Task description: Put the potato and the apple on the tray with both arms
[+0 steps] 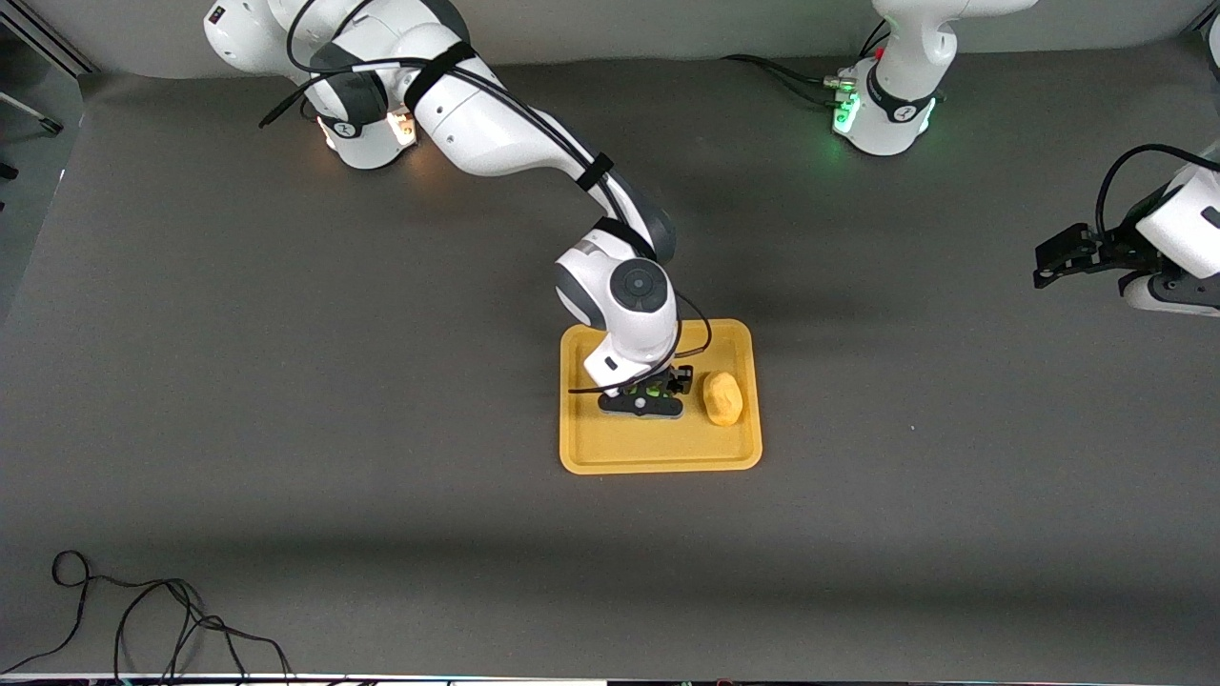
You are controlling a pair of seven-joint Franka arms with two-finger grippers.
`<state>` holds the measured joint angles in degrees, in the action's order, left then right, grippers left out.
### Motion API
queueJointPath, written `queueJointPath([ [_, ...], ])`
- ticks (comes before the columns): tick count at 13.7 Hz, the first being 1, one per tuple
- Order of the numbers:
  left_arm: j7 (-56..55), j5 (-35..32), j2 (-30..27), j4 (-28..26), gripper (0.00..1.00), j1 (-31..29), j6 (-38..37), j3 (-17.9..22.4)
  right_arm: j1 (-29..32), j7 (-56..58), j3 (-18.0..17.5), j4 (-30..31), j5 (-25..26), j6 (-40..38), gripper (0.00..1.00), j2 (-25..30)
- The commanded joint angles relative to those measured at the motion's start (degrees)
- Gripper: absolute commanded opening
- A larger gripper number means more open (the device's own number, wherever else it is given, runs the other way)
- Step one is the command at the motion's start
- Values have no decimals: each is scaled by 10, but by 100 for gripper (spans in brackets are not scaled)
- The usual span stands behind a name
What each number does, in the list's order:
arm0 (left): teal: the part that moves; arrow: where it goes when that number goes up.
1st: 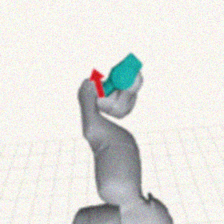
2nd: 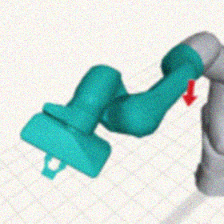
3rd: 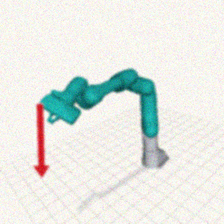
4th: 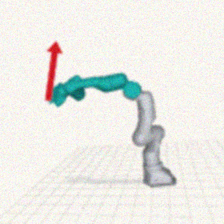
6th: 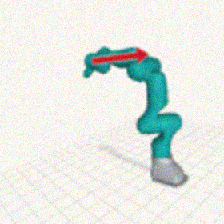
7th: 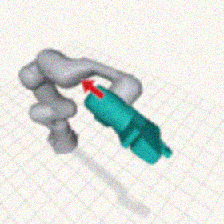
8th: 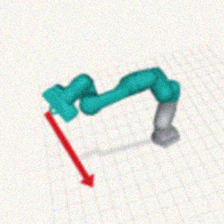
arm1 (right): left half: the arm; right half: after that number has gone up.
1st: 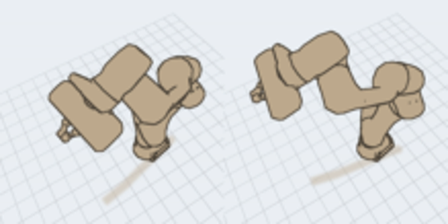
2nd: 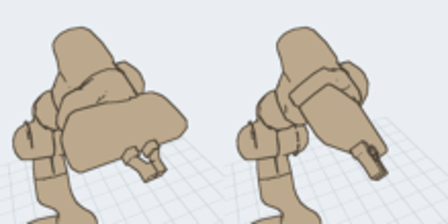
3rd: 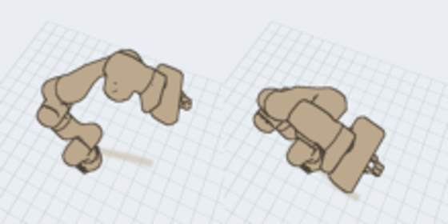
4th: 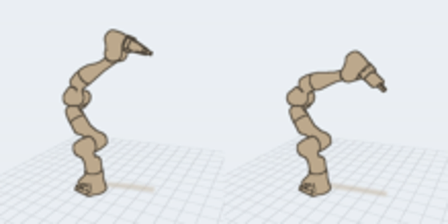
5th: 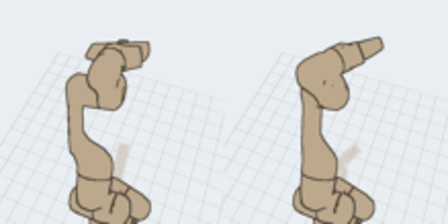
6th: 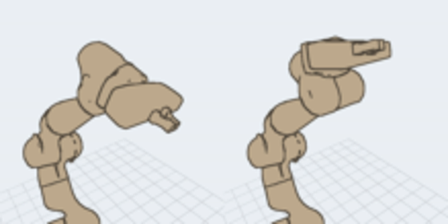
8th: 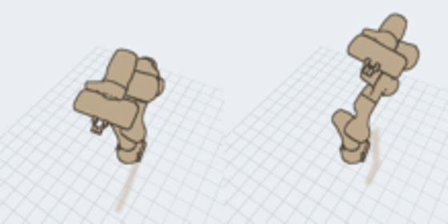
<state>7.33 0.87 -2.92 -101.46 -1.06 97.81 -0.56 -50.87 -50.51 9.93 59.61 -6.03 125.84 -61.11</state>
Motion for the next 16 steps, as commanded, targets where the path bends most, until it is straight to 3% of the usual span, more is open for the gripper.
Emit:
queueJointPath([
  [1, -6, 4, -8, -8, 100, 1, 12, -1, 5, -15, -3, -22, 12, -10, 100, -4],
  [6, -7, -10, -7, -8, 100, 1, 15, -1, 5, -15, -3, -27, 11, -135, 100, 84],
  [11, -7, -11, -7, -8, 100, 1, 19, -1, 17, -6, 4, -24, 12, -274, 100, 212],
  [13, -7, -12, -7, -8, 100, 2, 19, -1, 34, 32, 20, 1, 22, -336, 100, 276],
  [16, -7, -12, -8, -7, 100, 2, 19, -1, 34, 149, 85, 104, 41, -381, 100, 389],
])
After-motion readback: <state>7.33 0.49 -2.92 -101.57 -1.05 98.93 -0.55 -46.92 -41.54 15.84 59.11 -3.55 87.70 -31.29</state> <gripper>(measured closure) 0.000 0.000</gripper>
